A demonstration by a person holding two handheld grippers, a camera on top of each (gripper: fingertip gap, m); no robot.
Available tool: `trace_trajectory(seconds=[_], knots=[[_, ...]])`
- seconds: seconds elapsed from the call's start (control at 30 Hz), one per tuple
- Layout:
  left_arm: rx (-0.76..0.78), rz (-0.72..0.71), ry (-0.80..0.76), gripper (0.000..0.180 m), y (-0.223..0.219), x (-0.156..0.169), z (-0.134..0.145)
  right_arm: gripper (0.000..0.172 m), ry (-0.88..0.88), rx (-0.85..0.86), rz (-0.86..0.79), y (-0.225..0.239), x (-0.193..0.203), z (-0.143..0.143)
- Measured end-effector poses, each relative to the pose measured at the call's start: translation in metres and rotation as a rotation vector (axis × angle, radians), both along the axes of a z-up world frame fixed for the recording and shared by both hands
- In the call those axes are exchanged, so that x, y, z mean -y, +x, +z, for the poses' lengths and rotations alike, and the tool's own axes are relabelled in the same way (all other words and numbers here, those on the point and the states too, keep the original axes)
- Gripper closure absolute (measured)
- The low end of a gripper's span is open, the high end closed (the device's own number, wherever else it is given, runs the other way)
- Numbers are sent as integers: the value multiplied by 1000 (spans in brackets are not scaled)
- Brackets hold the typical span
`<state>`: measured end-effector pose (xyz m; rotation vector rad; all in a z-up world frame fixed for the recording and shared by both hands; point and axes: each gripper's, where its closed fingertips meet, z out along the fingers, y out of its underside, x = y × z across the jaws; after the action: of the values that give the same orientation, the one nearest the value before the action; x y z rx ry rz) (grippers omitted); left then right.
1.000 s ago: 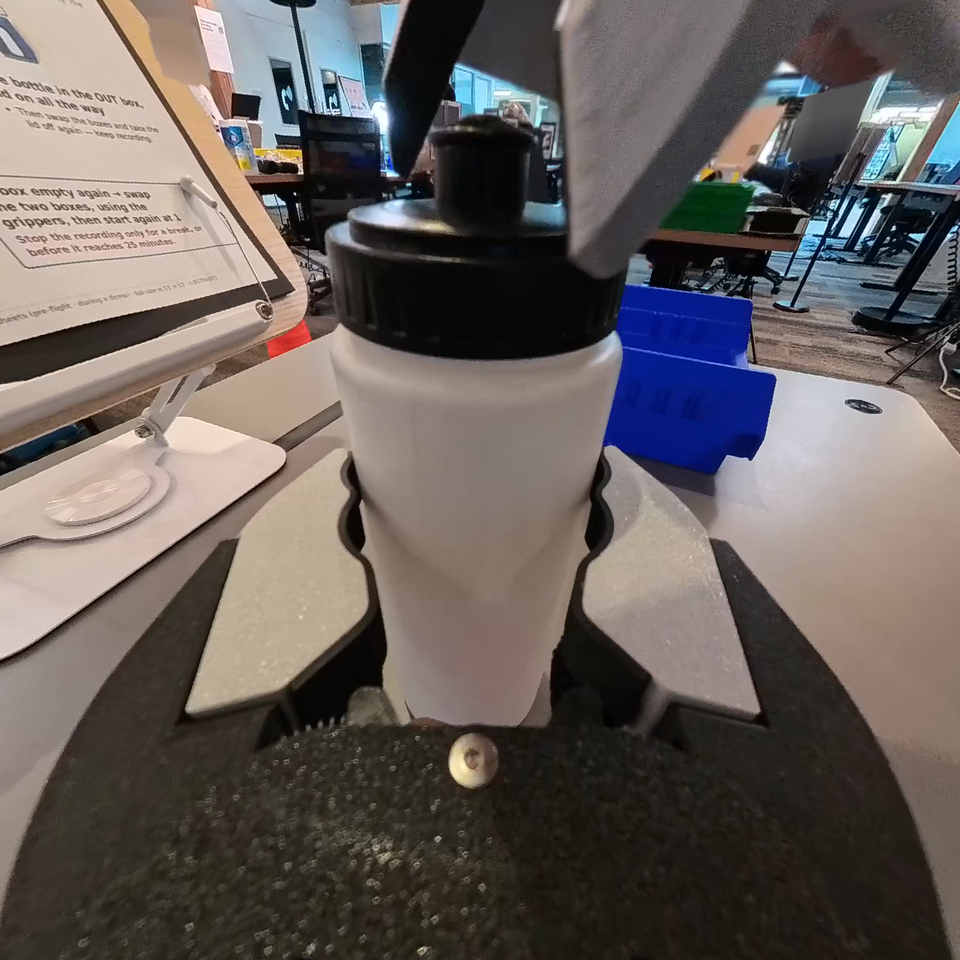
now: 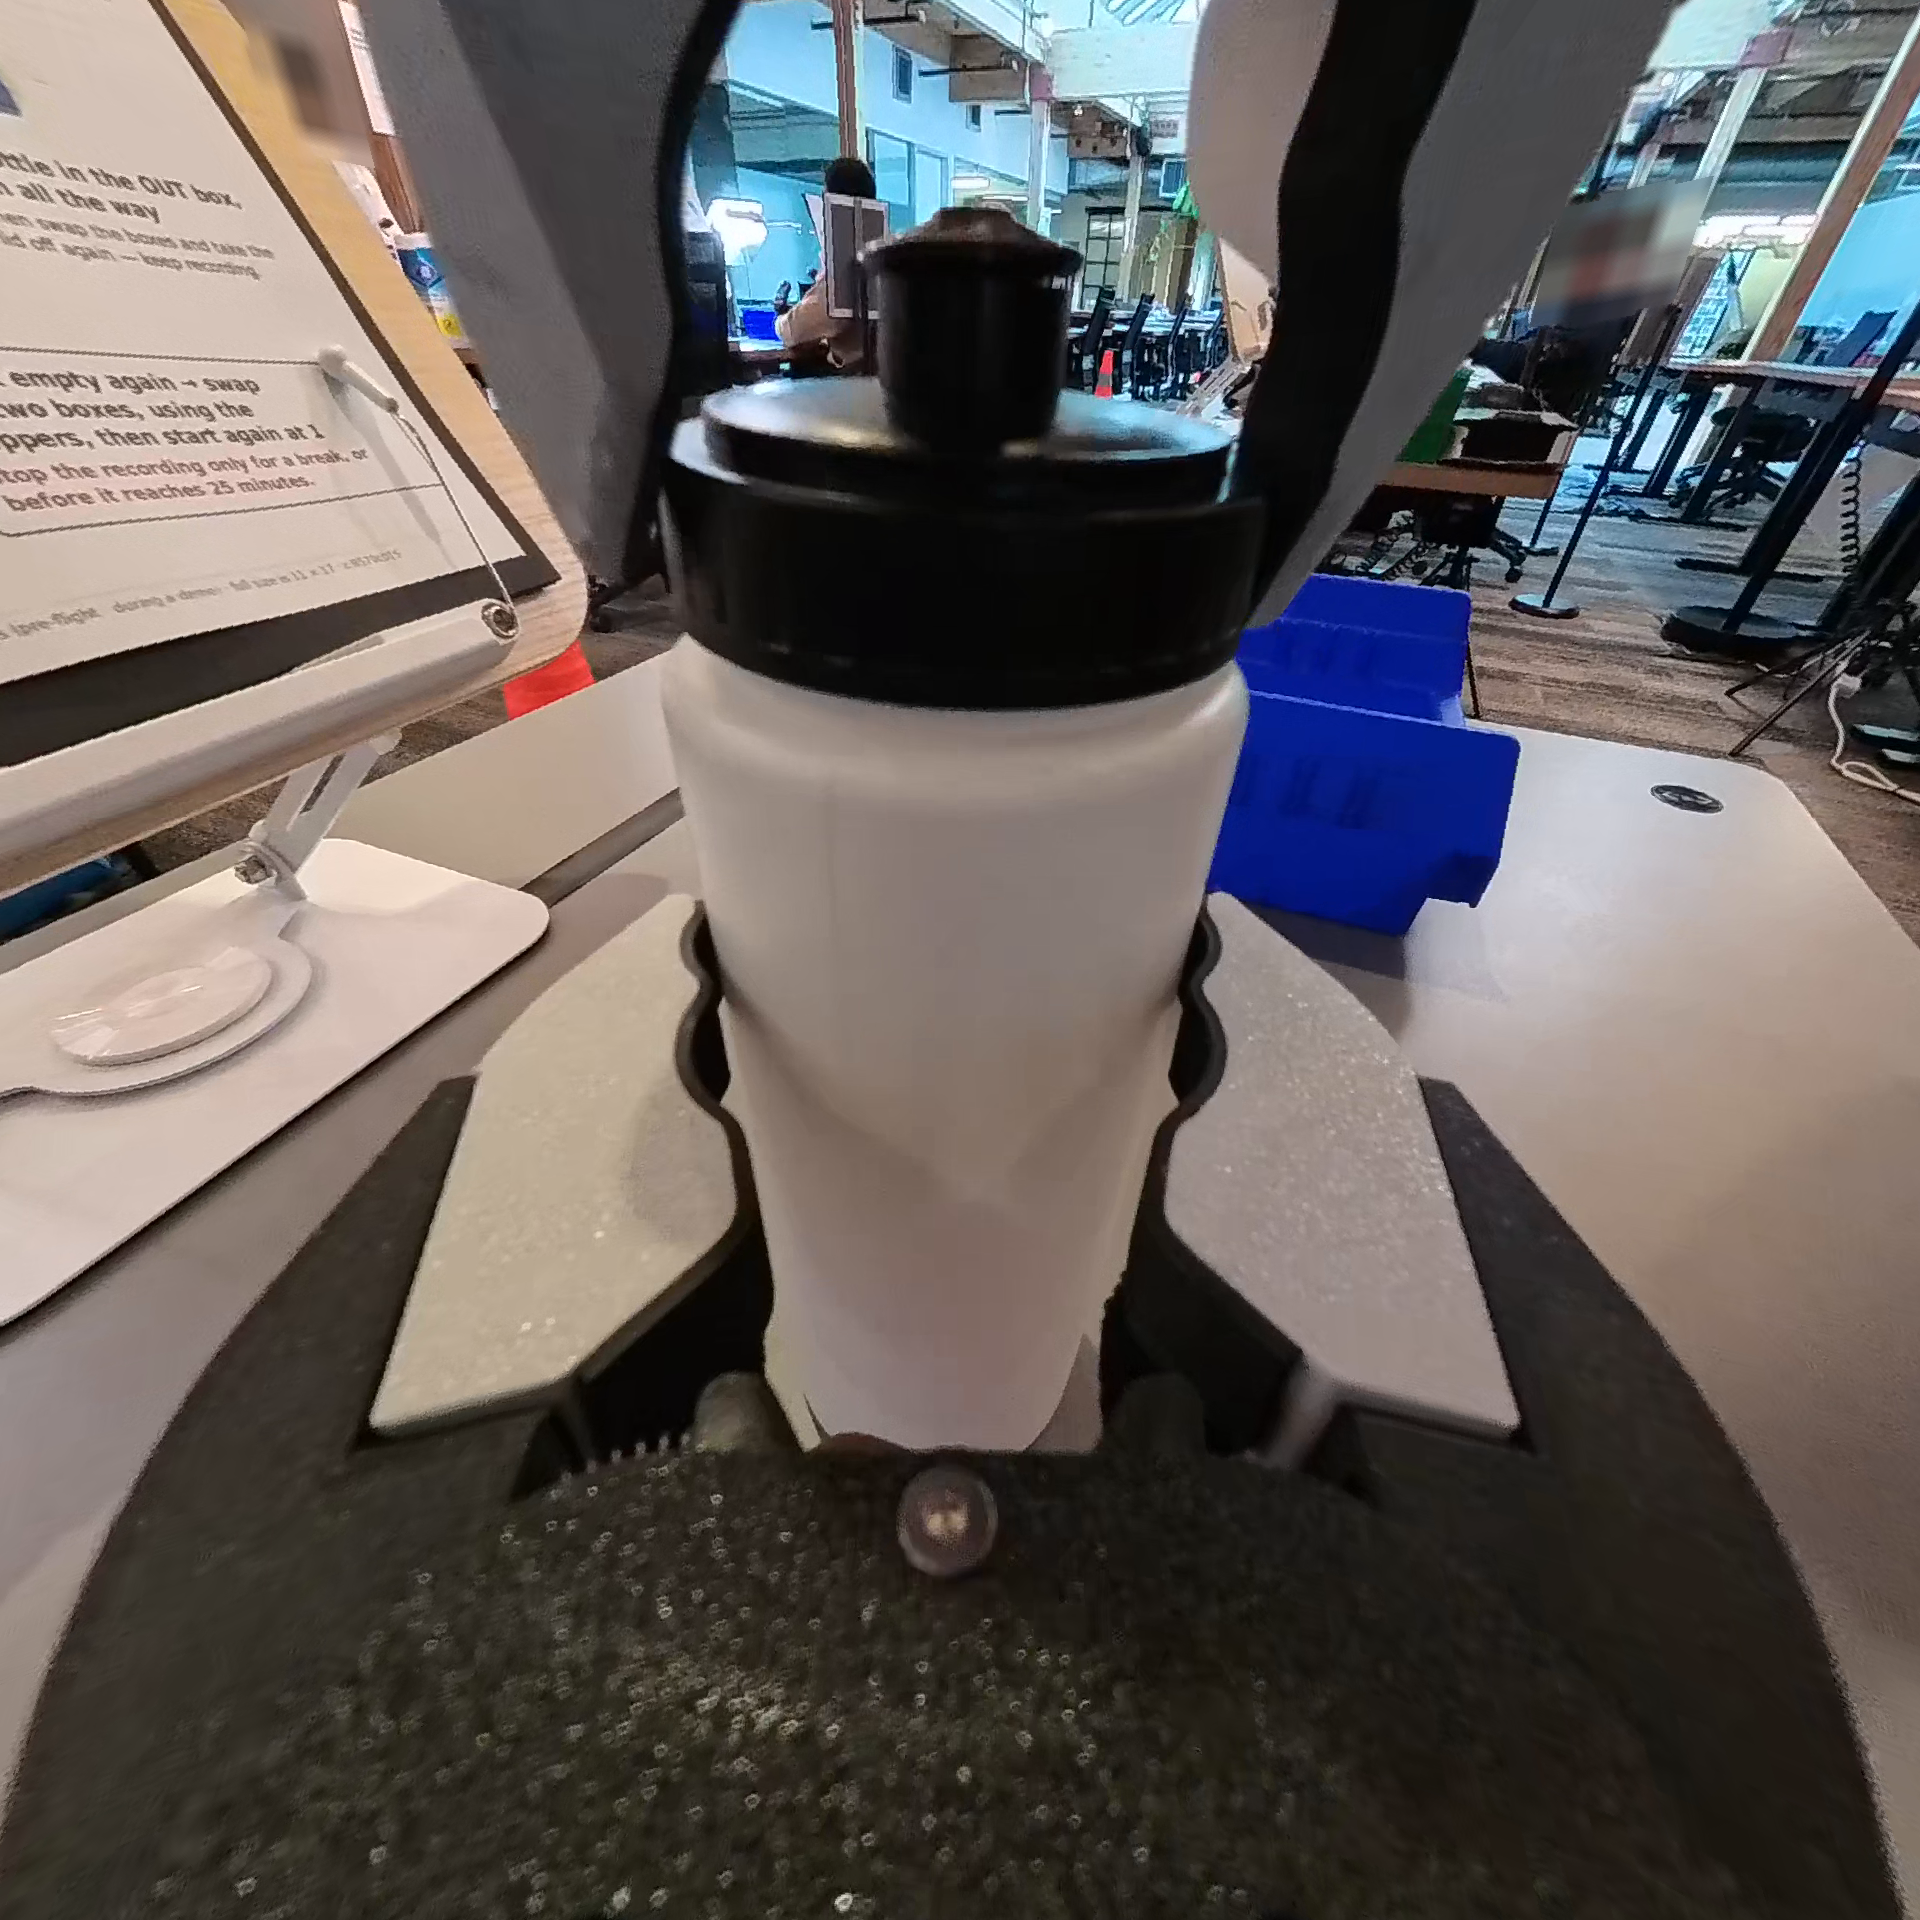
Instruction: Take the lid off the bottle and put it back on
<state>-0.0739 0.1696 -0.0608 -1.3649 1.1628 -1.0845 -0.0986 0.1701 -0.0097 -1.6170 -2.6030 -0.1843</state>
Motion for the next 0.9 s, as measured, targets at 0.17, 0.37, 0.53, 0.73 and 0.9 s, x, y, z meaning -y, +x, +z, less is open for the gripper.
trace_trajectory(seconds=[0.17,0.37,0.53,0.73,0.9], knots=[[-6,-2,-2,96,0,1,0,100,-6,-148,-93,-9,2,8],[-7,7,-1,96,-1,1,0,55,25,-497,-659,-19,-17,43],[7,2,-18,97,0,-1,0,46,-13,-671,-1188,-5,-28,41],[14,6,-21,97,0,-2,0,38,82,-421,-1415,18,-17,8],[15,9,-20,97,-1,-1,0,97,13,-321,-1407,5,-3,-4]])
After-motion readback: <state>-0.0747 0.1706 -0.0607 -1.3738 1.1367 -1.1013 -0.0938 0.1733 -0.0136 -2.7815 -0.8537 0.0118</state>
